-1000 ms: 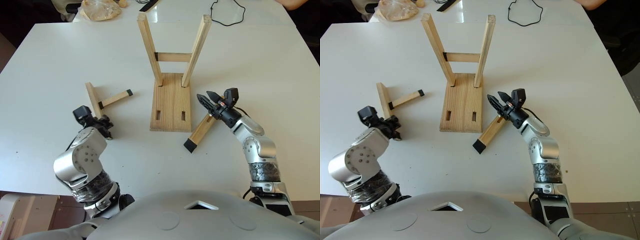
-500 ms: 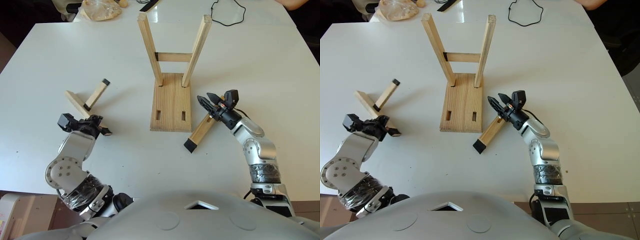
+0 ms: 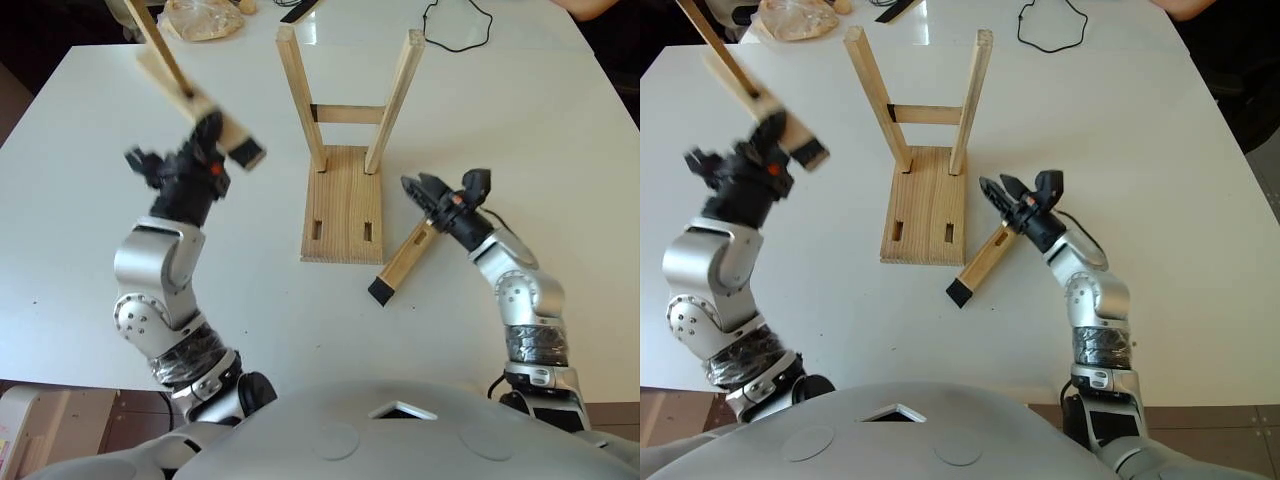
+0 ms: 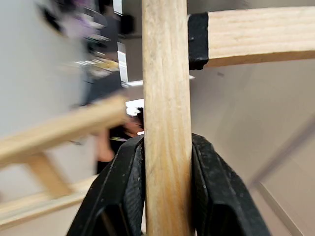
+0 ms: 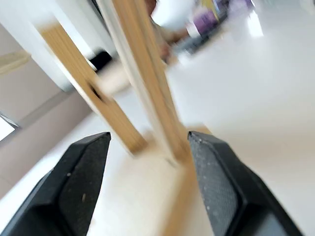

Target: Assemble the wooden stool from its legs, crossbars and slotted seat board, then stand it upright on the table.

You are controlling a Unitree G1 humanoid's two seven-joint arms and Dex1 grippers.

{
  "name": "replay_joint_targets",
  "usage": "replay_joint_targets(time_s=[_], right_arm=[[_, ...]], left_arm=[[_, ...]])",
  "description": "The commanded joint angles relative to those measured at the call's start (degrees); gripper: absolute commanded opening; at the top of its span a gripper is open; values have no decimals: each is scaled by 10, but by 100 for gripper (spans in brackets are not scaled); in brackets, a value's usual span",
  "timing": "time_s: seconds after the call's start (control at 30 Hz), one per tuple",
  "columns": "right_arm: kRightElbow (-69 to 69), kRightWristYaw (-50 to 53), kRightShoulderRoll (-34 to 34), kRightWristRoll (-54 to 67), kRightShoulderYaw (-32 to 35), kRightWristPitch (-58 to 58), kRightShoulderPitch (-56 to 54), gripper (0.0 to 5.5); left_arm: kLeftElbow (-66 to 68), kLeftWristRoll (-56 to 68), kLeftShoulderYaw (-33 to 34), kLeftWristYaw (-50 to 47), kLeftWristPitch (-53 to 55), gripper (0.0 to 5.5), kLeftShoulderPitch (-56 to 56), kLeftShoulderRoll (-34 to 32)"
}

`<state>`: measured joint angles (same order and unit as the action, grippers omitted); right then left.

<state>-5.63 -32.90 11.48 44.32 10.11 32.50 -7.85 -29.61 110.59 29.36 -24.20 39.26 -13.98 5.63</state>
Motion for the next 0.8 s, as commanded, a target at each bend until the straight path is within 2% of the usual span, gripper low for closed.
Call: replay_joint_targets(time_s=[0.03, 0.13, 0.27, 0.43, 0.53, 0.73, 0.8], right_arm=[[-42, 28, 24, 126, 48, 87, -118, 290], [-26, 71, 30, 217, 78, 134, -208, 290], [46, 135, 49, 411, 119, 209, -341, 290], [127, 136, 68, 548, 100, 287, -428, 290], [121, 107, 69, 576, 84, 306, -450, 290], [197, 30, 93, 524, 58, 329, -515, 374], [223, 9, 95, 516, 56, 338, -546, 375]], left_arm=[[1, 24, -56, 97, 4, 108, -83, -17], [6, 24, -80, 157, 15, 108, -120, -24], [16, 24, -113, 218, 49, 108, -143, -22], [50, 24, -129, 254, 90, 108, -180, -21], [87, 24, -132, 291, 139, 108, -193, -49], [174, 24, -142, 377, 240, 108, -225, -129], [189, 24, -147, 397, 257, 108, -236, -142]])
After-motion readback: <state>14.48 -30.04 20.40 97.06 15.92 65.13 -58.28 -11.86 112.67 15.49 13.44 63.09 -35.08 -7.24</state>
